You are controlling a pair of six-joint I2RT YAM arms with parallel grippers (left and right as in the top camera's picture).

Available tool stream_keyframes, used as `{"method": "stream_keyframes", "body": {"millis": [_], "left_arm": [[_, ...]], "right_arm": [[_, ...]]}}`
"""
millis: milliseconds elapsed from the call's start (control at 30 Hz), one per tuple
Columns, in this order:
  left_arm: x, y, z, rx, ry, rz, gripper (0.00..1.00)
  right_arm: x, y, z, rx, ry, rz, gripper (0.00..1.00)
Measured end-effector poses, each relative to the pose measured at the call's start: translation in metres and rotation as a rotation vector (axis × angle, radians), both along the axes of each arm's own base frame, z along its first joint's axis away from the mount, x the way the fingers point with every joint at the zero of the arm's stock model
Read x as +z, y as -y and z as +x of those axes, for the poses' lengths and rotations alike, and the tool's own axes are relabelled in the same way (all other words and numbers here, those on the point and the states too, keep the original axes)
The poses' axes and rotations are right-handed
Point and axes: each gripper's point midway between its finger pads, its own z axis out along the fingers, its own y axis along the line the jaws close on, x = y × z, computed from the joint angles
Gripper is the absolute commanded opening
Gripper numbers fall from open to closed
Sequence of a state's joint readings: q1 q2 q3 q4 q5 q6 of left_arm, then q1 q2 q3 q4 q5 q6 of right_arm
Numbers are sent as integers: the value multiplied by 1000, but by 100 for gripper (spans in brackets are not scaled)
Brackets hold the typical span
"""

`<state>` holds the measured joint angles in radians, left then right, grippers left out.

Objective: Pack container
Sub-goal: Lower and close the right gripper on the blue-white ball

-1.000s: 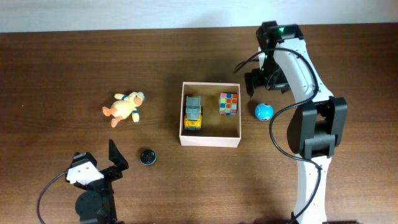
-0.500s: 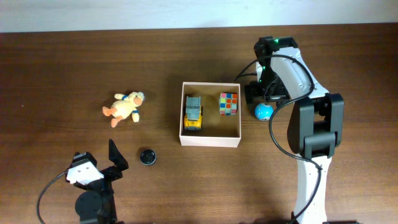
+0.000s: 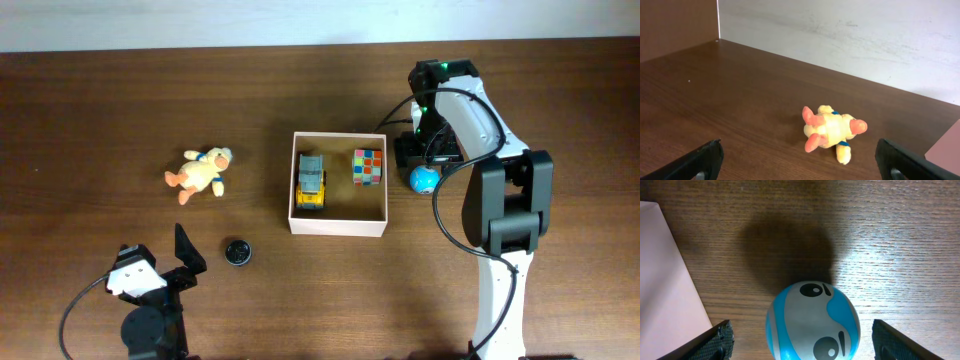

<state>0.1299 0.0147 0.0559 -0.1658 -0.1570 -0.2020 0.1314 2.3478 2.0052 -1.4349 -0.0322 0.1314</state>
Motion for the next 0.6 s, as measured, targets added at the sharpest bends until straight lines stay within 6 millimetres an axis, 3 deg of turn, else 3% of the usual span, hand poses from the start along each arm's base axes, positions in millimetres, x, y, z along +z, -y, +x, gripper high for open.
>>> {"method": "stream_keyframes", "body": {"millis": [333,600], "left_arm": [[0,0,0,0,0,0,99],[0,0,0,0,0,0,99]], "right_arm": [[-8,1,-7,0,-26,-3,81],[-18,2,-14,-1,-47,-2,71]]}}
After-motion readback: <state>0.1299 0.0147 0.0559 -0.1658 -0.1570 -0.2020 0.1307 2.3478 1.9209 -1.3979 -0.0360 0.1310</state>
